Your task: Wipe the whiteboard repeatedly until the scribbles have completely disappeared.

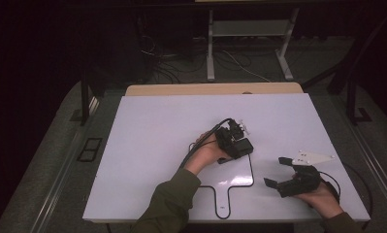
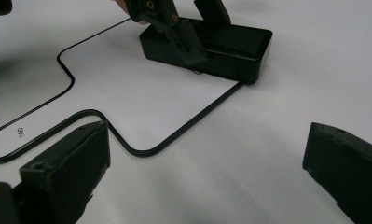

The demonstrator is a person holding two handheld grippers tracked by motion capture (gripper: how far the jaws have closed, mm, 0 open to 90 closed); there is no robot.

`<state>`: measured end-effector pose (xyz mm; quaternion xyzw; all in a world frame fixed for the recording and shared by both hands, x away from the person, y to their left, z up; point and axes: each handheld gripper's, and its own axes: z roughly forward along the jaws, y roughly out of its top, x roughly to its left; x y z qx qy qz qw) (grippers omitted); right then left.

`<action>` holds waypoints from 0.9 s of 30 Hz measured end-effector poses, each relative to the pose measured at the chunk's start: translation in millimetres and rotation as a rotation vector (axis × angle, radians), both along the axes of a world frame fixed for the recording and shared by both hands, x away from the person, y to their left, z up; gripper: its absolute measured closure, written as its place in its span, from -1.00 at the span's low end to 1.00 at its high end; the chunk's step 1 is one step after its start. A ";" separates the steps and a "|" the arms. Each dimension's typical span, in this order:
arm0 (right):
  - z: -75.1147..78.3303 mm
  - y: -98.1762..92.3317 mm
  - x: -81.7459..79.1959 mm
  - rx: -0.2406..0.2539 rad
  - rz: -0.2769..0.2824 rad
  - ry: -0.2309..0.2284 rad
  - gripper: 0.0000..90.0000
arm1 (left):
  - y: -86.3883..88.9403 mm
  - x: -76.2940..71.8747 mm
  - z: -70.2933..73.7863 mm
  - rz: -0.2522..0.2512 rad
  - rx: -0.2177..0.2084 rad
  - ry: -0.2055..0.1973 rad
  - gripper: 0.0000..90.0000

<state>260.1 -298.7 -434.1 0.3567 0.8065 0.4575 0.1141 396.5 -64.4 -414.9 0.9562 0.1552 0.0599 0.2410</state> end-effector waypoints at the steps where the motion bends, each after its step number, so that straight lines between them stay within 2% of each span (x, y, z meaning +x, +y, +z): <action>1: 0.1 -0.2 -0.1 0.001 -0.002 0.001 -1.00 | 0.9 1.1 -0.2 0.011 -0.002 -0.002 -0.12; 5: 0.3 -0.6 -0.3 0.004 -0.004 0.000 -1.00 | 5.7 5.4 -0.3 0.041 -0.003 -0.001 -0.11; 8: 0.1 -0.9 0.0 0.002 -0.004 0.001 -1.00 | 4.5 2.7 0.7 0.013 0.018 -0.011 -0.11; 14: 0.5 -0.4 -0.4 0.002 -0.005 -0.001 -1.00 | 2.2 -11.8 0.4 -0.028 0.007 0.009 -0.12; 16: 0.4 0.2 -0.4 0.000 -0.003 0.000 -1.00 | 2.4 -14.1 -0.2 -0.021 -0.001 0.010 -0.11; 18: 0.4 0.4 -0.6 -0.001 -0.003 -0.001 -1.00 | 3.9 -10.6 0.0 -0.019 0.006 0.000 -0.12; 24: 0.4 -0.4 -0.5 0.002 -0.006 -0.001 -1.00 | 7.7 2.6 -0.1 0.040 0.018 -0.025 -0.12; 25: 0.2 -0.5 -0.4 0.002 -0.006 0.000 -1.00 | 8.5 4.7 0.6 0.039 0.030 -0.020 -0.12; 26: 0.2 -0.6 -0.3 0.001 -0.006 0.001 -1.00 | 8.1 5.6 0.0 0.041 0.018 -0.019 -0.12; 27: 0.2 -0.7 -0.3 0.002 -0.006 -0.001 -1.00 | 7.4 5.5 0.2 0.032 0.024 -0.031 -0.12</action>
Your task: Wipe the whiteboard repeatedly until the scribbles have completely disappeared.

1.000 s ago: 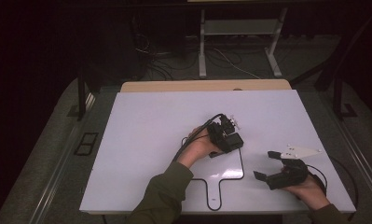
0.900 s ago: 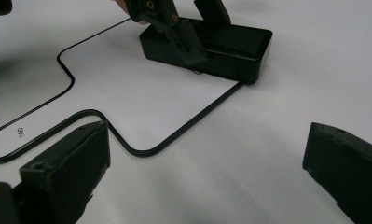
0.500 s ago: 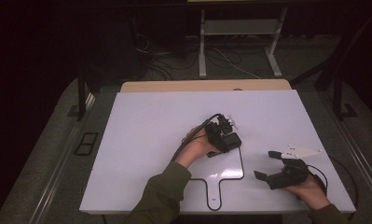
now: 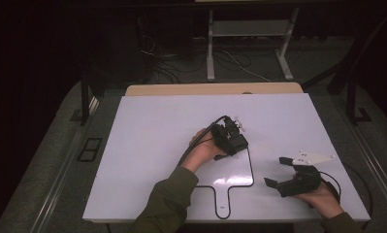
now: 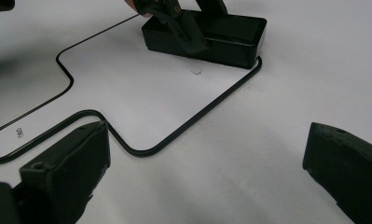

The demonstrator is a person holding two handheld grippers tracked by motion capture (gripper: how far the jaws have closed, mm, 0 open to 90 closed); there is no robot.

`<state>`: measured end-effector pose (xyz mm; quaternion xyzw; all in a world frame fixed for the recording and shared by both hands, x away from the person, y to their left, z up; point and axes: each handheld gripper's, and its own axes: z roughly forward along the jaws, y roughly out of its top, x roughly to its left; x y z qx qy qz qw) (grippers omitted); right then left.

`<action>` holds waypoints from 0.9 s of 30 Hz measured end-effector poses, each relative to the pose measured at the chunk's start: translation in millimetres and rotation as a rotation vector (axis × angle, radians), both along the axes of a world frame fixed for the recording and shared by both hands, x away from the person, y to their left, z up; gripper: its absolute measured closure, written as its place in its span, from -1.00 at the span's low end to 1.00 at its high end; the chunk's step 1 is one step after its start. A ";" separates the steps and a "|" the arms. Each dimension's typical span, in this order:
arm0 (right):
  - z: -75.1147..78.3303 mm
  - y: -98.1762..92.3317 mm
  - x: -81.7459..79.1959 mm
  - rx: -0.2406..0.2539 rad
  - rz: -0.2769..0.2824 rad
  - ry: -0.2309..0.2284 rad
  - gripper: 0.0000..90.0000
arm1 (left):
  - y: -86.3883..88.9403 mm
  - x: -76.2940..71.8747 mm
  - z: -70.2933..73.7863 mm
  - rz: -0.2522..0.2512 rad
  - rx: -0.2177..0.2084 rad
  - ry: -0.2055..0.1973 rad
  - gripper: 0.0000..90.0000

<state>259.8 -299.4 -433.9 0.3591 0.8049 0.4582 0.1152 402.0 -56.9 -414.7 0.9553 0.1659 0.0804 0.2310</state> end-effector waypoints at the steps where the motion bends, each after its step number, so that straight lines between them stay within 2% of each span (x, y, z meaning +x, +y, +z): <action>1: 0.3 0.0 -0.2 0.002 0.000 0.001 -1.00 | -1.3 -2.3 0.2 0.000 0.005 0.003 -0.12; 3: 0.4 0.1 0.0 0.004 0.000 0.001 -1.00 | -4.2 -6.4 0.8 -0.042 0.013 0.006 -0.12; 5: 0.2 0.4 0.4 0.002 -0.001 0.003 -1.00 | -7.2 -12.9 1.5 -0.057 0.026 0.003 -0.12; 11: 0.0 2.2 0.0 0.002 0.002 0.002 -1.00 | -7.0 -23.6 0.9 -0.067 0.016 0.019 -0.12; 13: -0.1 2.2 0.2 0.002 0.001 0.005 -1.00 | -6.2 -21.4 0.6 -0.065 0.008 0.029 -0.12; 16: 0.0 1.9 0.2 0.000 -0.001 0.000 -1.00 | -5.3 -14.0 0.0 -0.044 0.009 0.019 -0.12; 18: 0.1 1.5 0.0 0.000 -0.002 -0.001 -1.00 | -5.3 -8.4 0.4 -0.024 0.026 -0.003 -0.12; 19: 0.0 1.4 0.2 -0.002 -0.003 -0.001 -1.00 | -4.7 -5.8 0.9 -0.016 0.038 0.000 -0.12; 20: -0.1 1.4 0.1 -0.004 -0.004 -0.002 -1.00 | -4.4 -2.4 1.3 -0.021 0.043 -0.009 -0.12; 21: 0.1 1.3 -0.2 -0.003 -0.005 0.000 -1.00 | -4.4 -1.5 0.8 -0.009 0.037 -0.005 -0.12; 23: 0.6 1.0 -0.3 -0.003 -0.004 -0.002 -1.00 | -3.8 1.8 2.1 -0.017 0.055 -0.010 -0.12; 25: 0.8 0.6 -0.1 -0.004 -0.005 -0.004 -1.00 | -4.4 2.5 1.0 -0.002 0.047 -0.013 -0.12; 27: 0.9 0.4 0.0 -0.003 -0.006 -0.006 -1.00 | -3.5 5.5 2.2 -0.005 0.063 -0.009 -0.12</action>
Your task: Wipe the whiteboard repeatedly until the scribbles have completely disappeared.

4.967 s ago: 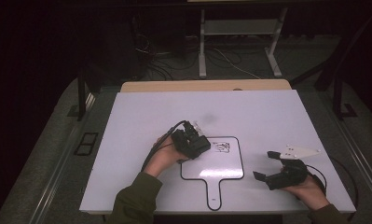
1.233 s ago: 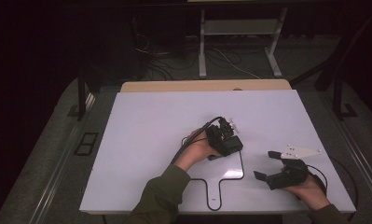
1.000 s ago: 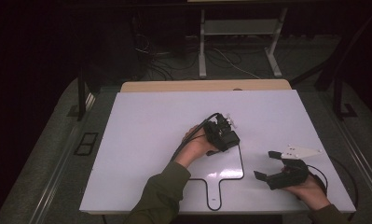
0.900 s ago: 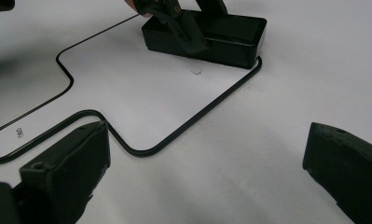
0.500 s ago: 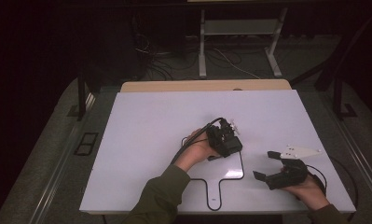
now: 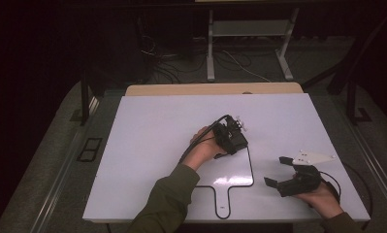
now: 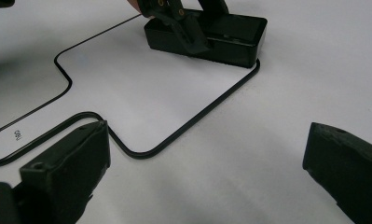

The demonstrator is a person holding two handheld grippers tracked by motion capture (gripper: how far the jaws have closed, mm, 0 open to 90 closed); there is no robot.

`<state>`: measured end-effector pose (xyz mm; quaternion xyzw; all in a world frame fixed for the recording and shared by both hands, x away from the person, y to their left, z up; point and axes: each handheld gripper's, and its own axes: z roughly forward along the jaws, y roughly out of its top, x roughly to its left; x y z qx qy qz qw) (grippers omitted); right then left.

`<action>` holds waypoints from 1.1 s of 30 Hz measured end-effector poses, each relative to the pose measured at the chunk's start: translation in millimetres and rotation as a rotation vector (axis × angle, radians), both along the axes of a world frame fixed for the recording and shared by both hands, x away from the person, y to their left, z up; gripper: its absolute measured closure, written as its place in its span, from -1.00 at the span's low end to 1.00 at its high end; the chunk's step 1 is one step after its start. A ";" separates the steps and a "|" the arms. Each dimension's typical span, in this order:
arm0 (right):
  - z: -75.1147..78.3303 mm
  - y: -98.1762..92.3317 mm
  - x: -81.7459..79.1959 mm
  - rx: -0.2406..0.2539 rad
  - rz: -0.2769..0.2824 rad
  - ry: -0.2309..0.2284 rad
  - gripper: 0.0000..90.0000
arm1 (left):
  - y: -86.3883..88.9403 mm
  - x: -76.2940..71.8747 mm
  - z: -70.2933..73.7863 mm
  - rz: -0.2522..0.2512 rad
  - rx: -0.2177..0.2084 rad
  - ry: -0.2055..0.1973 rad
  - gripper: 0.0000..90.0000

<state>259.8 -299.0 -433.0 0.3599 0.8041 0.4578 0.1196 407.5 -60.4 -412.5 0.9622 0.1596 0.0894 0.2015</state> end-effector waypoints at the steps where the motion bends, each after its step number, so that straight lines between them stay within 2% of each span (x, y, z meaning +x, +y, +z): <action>1: 0.2 0.0 0.0 0.001 -0.001 0.001 -1.00 | 0.7 1.2 -0.5 0.005 -0.007 0.000 -0.12; 7: -0.3 0.9 1.7 0.001 0.001 0.009 -1.00 | 4.7 4.3 -0.3 0.008 -0.021 0.011 -0.12; 8: -0.5 1.0 2.1 0.003 0.002 0.009 -1.00 | 4.4 3.3 -1.7 0.028 -0.053 0.015 -0.12; 10: -0.7 0.8 2.8 0.005 0.001 0.011 -1.00 | 6.1 4.1 -0.9 0.018 -0.054 0.020 -0.12; 15: -1.0 1.0 3.3 0.008 0.000 0.016 -1.00 | 11.2 4.9 2.6 0.004 -0.093 0.036 -0.12; 17: -1.3 1.2 3.5 0.004 0.003 0.016 -1.00 | 12.4 2.5 5.0 0.015 -0.107 0.051 -0.11; 22: -2.0 0.4 2.9 0.006 0.000 0.020 -1.00 | 16.0 -0.6 11.5 0.005 -0.123 0.061 -0.12; 24: -2.7 -1.0 2.3 0.005 0.003 0.018 -1.00 | 18.6 -1.0 14.3 0.016 -0.137 0.066 -0.12; 33: -1.4 -0.9 0.5 0.016 0.006 0.014 -1.00 | 31.8 7.9 27.1 0.036 -0.147 0.060 -0.12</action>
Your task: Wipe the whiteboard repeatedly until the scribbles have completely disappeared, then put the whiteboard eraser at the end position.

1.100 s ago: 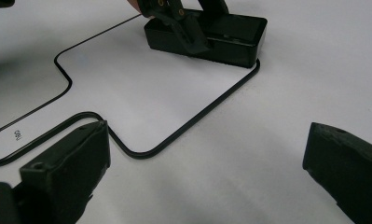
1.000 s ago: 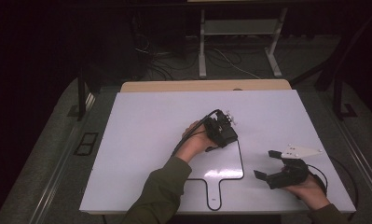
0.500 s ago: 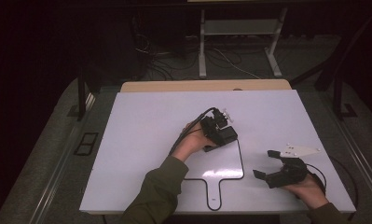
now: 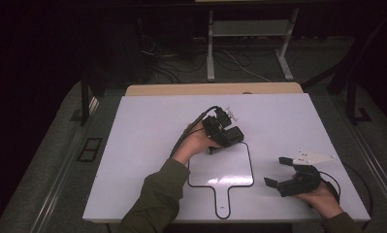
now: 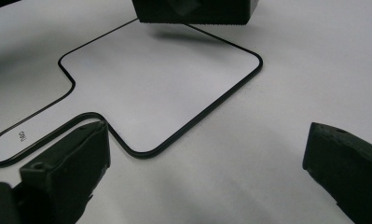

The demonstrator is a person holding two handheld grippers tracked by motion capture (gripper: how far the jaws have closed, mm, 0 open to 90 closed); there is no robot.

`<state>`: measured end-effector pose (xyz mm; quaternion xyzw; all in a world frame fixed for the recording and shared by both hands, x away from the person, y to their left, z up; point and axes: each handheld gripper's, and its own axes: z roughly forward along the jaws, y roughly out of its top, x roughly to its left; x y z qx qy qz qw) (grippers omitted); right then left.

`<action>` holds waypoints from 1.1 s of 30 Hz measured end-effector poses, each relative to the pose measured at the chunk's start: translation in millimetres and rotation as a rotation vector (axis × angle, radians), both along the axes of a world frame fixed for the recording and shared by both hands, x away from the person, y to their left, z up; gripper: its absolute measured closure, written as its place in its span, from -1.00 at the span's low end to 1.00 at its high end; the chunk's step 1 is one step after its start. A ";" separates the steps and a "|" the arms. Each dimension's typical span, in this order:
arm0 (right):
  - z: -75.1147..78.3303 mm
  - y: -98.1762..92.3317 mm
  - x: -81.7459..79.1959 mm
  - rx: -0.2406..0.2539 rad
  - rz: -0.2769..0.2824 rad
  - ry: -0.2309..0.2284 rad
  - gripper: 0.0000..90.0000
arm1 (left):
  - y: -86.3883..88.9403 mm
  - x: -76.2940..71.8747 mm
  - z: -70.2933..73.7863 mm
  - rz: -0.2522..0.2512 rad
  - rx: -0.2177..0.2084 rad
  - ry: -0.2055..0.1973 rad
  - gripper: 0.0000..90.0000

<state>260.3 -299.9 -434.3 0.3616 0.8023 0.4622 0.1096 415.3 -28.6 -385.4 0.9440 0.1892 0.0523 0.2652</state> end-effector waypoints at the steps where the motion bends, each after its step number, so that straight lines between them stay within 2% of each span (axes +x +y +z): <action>1: 0.1 -0.1 0.0 0.003 -0.002 -0.001 -1.00 | 1.1 0.5 1.3 0.009 -0.002 0.006 -0.12; 12: 0.4 -0.8 2.1 0.015 -0.003 -0.003 -1.00 | 18.4 18.3 11.3 0.047 -0.015 -0.006 -0.12; 13: 0.4 -0.7 2.3 0.014 -0.001 -0.003 -1.00 | 20.2 20.9 12.0 0.043 -0.014 -0.018 -0.12; 17: 0.3 0.2 2.3 0.016 -0.002 0.006 -1.00 | 24.1 30.0 12.1 0.065 -0.010 -0.011 -0.12; 24: 0.5 0.9 2.1 0.020 0.004 0.001 -1.00 | 28.7 51.3 4.9 0.119 -0.004 -0.006 -0.12; 26: 0.6 1.6 1.3 0.020 0.007 0.003 -1.00 | 28.3 59.6 2.0 0.113 0.014 -0.013 -0.12; 27: 0.5 1.8 1.3 0.021 0.007 0.004 -1.00 | 26.9 61.7 -0.3 0.136 0.010 -0.004 -0.12; 30: 0.8 1.9 1.4 0.023 0.011 0.007 -1.00 | 22.7 71.0 -4.9 0.145 0.023 -0.007 -0.11; 32: 0.3 1.7 2.2 0.023 0.012 0.003 -1.00 | 19.6 76.0 -7.9 0.162 0.027 0.005 -0.10; 33: 0.1 1.7 2.5 0.023 0.013 0.003 -1.00 | 18.6 79.4 -10.2 0.153 0.037 -0.005 -0.10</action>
